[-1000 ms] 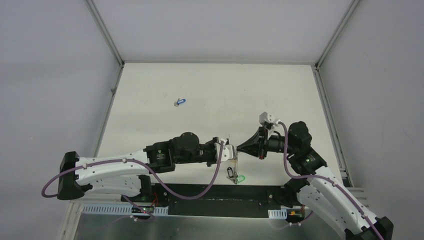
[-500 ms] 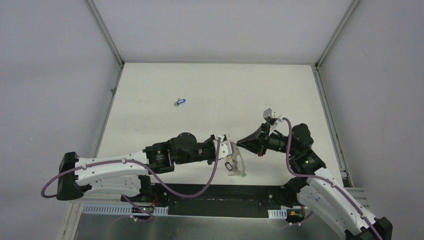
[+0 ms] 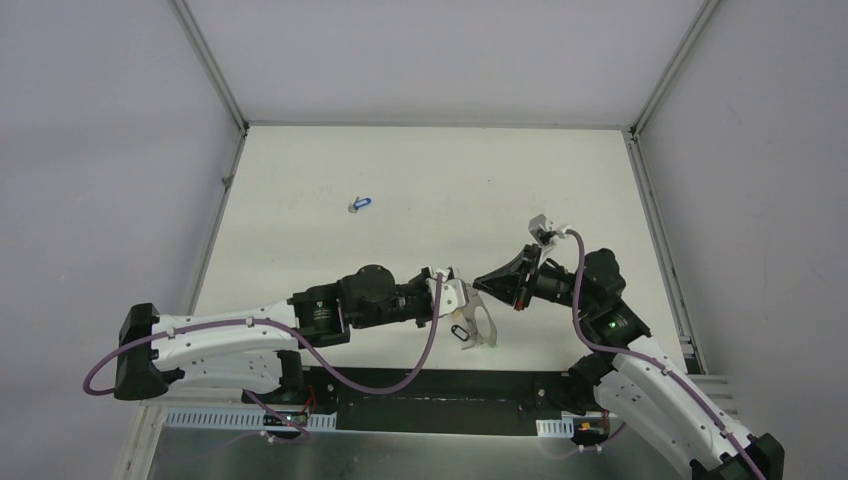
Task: Put the keys on the keyring
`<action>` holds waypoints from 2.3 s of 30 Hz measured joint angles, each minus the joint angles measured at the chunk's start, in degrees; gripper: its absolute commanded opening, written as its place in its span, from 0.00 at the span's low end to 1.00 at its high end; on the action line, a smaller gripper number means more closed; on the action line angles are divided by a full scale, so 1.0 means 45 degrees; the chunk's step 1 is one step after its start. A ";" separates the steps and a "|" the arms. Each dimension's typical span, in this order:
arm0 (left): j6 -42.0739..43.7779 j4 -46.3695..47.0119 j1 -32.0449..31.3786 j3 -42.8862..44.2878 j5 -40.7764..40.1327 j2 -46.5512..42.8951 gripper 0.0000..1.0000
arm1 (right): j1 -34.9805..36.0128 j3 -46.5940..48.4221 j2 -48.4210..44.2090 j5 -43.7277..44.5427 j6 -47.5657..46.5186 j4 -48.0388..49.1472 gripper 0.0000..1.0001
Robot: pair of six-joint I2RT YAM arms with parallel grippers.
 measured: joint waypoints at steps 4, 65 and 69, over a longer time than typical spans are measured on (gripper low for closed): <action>0.0015 0.0044 0.0000 0.0000 -0.0112 0.0136 0.00 | 0.0010 -0.0039 -0.0029 0.0418 0.0461 -0.0005 0.00; -0.0962 -0.0578 -0.0325 0.0024 -0.1996 0.0612 0.00 | -0.0136 0.0010 0.2574 -0.2773 -0.6130 -0.2205 0.54; -0.0962 -0.0583 -0.0325 0.0024 -0.1996 0.0612 0.00 | -0.0121 0.0204 0.2885 -0.3011 -0.6397 -0.1977 0.46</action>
